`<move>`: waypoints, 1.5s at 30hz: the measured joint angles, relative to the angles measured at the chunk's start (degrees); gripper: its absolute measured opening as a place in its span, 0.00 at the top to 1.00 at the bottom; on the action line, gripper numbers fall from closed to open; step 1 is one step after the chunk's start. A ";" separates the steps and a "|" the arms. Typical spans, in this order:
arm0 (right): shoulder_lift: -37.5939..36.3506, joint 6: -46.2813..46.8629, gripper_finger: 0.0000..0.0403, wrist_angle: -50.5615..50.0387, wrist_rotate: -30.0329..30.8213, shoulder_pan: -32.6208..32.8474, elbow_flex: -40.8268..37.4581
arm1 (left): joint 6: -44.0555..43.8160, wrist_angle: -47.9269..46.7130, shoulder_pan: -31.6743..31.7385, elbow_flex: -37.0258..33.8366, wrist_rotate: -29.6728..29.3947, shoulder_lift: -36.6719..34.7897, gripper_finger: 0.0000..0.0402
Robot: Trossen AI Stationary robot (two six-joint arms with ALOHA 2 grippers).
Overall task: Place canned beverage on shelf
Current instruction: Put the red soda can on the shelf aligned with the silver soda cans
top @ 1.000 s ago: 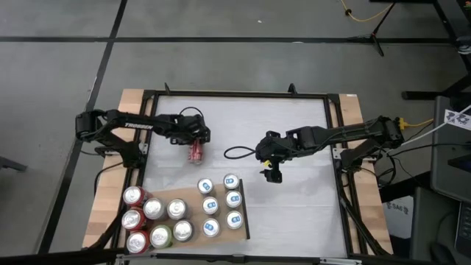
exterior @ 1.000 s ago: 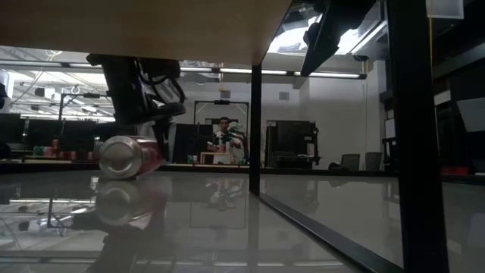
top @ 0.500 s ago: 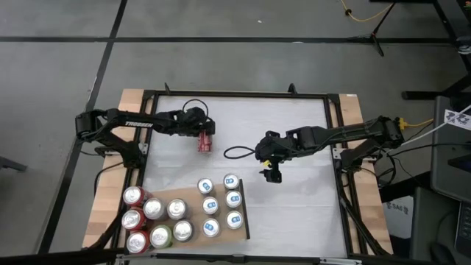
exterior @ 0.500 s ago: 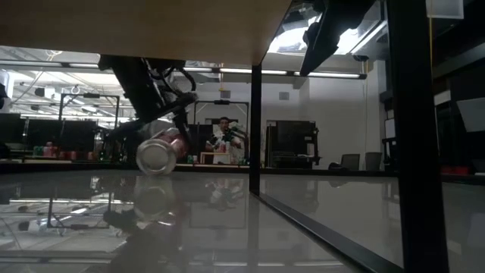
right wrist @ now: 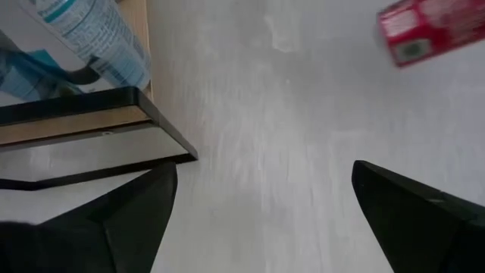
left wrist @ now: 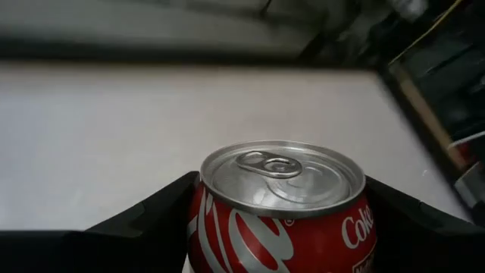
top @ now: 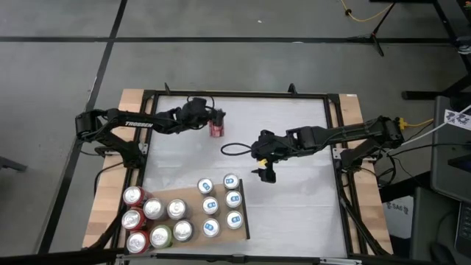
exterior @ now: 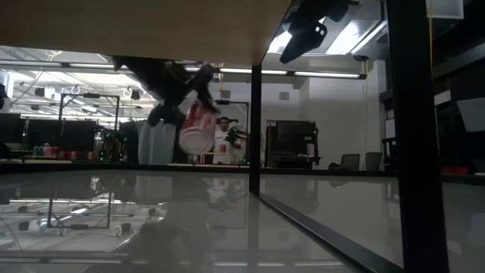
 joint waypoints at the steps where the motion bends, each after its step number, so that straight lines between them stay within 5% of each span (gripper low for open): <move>1: 0.00 0.00 0.04 -0.04 0.07 0.00 0.02 | 1.53 2.28 0.00 0.04 -0.85 0.00 0.29; 12: -3.56 -0.04 0.04 -0.02 6.21 0.00 1.43 | 13.46 18.86 0.00 0.07 -3.63 -0.02 0.29; 27: -5.44 -1.40 0.04 0.14 29.07 -1.68 12.56 | 20.24 41.99 -1.09 0.07 -1.77 -0.09 0.29; 30: -5.44 -1.61 0.04 0.23 26.17 -4.54 14.75 | 20.23 44.67 -1.43 0.09 -0.70 -0.11 0.29; 37: -4.94 -3.81 0.04 1.83 7.85 -14.29 15.20 | 21.62 45.94 -2.51 2.59 -0.78 -0.11 0.29; 45: -0.88 -8.55 0.04 7.30 5.11 -19.65 15.17 | 23.67 43.07 -3.02 7.33 -5.34 -0.13 0.29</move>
